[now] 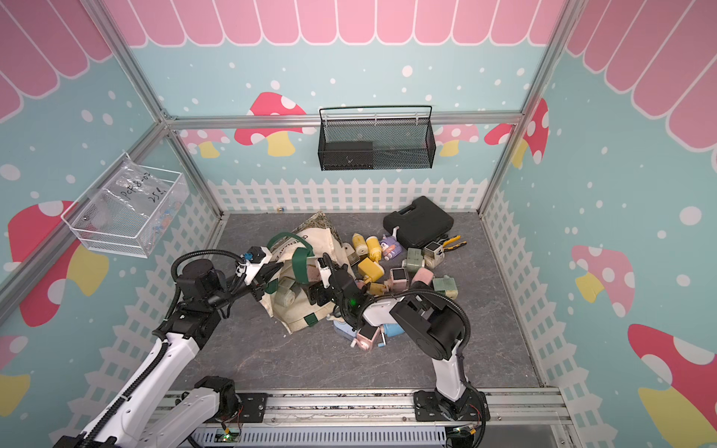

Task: Take out the pencil sharpeners from the tote bags
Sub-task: Adjust the canvas bag at the center of the board.

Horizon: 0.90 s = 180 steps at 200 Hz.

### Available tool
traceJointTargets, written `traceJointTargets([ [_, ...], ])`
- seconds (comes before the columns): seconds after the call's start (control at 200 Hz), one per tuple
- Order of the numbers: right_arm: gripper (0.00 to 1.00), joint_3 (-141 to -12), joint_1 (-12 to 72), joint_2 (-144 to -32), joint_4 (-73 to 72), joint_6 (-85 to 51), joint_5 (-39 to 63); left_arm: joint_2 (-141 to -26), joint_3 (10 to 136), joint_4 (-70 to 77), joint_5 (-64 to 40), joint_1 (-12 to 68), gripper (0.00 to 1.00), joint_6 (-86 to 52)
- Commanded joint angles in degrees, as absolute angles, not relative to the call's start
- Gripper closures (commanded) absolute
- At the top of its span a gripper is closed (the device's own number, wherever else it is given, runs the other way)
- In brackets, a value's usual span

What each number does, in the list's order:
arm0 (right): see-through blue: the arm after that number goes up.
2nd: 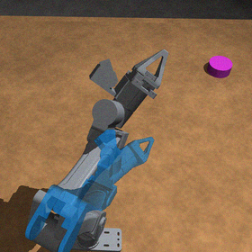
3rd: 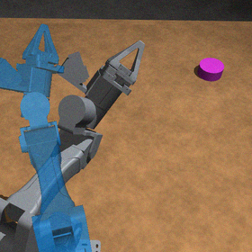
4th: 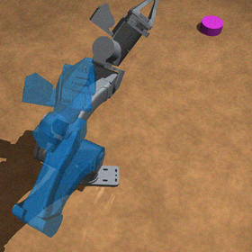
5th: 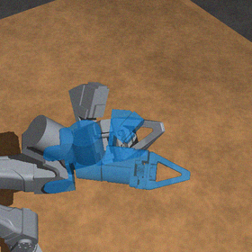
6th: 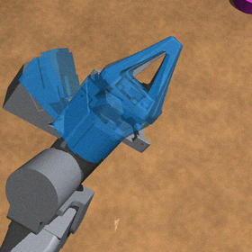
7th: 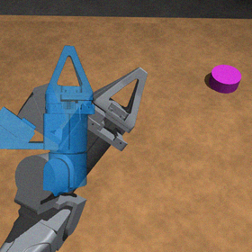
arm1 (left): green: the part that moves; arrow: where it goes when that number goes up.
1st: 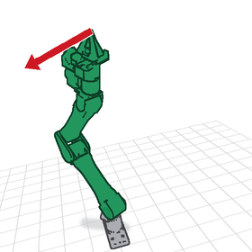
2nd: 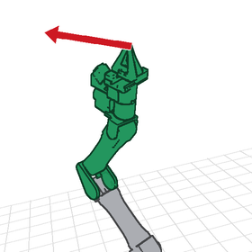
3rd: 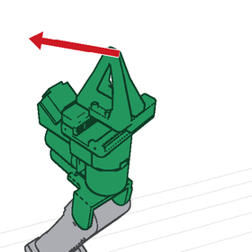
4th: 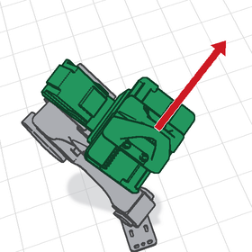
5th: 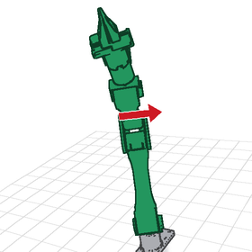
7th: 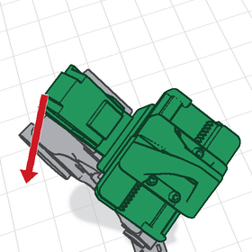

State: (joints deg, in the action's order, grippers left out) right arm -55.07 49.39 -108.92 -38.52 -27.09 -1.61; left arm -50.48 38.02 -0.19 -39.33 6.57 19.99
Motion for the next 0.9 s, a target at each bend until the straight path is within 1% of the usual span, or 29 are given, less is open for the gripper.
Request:
traceJointTargets([
  [0.0,0.14,-58.4,48.7,-108.0,-30.8,-25.8,-8.2,-50.1,39.6,0.7,-39.7,7.0,1.00,21.9],
  [0.035,0.14,-60.0,48.8,-108.4,-29.4,-26.4,-8.2,-49.9,39.5,0.8,-39.7,7.1,1.00,22.0],
  [0.09,0.13,-64.0,49.0,-112.4,-25.4,-26.8,-7.3,-49.9,39.4,0.8,-39.7,7.1,1.00,21.9],
  [0.145,0.12,-68.4,49.7,-114.7,-20.6,-27.3,-9.4,-50.1,39.5,0.8,-39.7,7.2,1.00,22.0],
  [0.25,0.11,-72.8,51.1,-119.1,-19.1,-27.1,-12.4,-50.5,39.6,1.1,-39.7,7.4,1.00,21.9],
  [0.47,0.10,-82.2,52.7,-127.2,-15.0,-25.8,-8.4,-51.3,39.7,1.5,-39.7,7.6,1.00,22.0],
  [0.605,0.09,-81.8,55.1,-127.0,-18.3,-23.2,-6.7,-51.8,40.0,1.1,-39.5,7.6,1.00,22.0],
  [0.675,0.09,-78.2,55.7,-124.9,-23.7,-22.5,-5.4,-52.0,40.0,1.1,-38.8,7.6,1.00,21.9],
  [0.755,0.09,-73.6,55.7,-121.8,-29.6,-23.0,-1.0,-52.3,40.2,1.2,-38.9,7.6,1.00,22.0],
  [0.835,0.09,-72.7,55.9,-121.7,-30.9,-23.0,1.3,-52.6,40.5,1.3,-40.6,7.6,1.00,21.9],
  [0.896,0.06,-75.5,56.0,-125.0,-27.3,-22.4,1.3,-52.7,40.6,2.1,-41.9,7.6,1.00,21.7],
])
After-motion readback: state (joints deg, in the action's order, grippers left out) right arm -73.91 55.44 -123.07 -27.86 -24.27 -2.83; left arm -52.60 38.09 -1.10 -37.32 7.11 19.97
